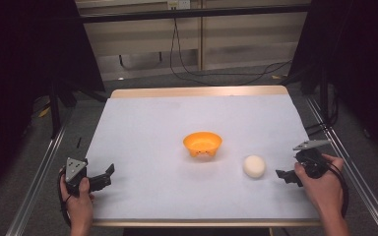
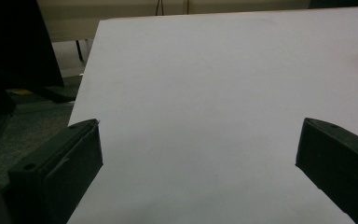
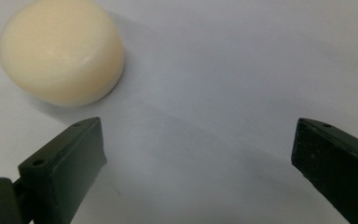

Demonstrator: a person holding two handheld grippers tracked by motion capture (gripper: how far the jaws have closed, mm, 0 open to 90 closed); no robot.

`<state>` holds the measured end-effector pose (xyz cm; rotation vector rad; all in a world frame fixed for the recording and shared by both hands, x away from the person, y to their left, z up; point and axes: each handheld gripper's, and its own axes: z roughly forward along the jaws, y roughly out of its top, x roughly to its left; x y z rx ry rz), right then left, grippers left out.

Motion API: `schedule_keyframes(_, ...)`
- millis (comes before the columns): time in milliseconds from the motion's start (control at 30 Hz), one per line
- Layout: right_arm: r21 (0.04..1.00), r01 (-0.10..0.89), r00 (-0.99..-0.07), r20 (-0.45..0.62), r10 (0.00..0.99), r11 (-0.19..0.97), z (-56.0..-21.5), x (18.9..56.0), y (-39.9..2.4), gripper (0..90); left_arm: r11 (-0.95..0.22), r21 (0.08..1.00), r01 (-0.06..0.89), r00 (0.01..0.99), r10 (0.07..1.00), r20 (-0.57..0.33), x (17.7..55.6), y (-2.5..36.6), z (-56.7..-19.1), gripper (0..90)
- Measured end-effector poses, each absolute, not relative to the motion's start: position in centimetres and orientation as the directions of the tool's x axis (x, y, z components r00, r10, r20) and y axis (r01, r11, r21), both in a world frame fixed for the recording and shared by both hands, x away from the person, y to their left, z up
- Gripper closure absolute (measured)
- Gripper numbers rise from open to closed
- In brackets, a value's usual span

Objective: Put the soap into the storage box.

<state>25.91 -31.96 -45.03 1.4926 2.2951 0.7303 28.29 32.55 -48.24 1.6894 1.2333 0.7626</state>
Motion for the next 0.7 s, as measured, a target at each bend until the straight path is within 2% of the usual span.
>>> schedule_keyframes(700,0.515,0.75,-0.511,0.053,0.858,0.415,-44.1,28.0,-28.1,0.0,-0.108,0.905,0.412,0.323,0.946,-0.034,28.4,32.6,-48.3,0.1)
